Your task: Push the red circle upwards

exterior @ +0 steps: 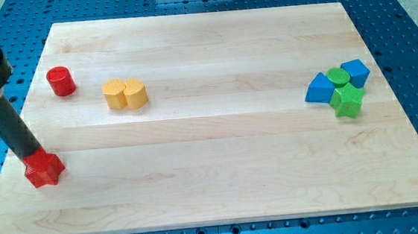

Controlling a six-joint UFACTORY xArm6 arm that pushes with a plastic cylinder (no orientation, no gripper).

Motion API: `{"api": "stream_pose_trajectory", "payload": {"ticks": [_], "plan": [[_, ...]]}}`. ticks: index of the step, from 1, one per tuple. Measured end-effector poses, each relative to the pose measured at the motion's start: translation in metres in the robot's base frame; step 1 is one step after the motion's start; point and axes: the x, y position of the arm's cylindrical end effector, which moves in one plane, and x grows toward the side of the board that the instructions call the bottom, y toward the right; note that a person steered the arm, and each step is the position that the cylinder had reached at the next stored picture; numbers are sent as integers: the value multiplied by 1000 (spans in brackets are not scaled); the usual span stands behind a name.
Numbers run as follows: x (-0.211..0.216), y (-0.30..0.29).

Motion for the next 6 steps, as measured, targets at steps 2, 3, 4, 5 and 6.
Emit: {"api": "stream_pose_trajectory", "payload": {"ticks": [2,3,4,5,6], "plan": [[2,-4],[-26,-1],[-54,-1],[-119,1],[-132,-43]]}}
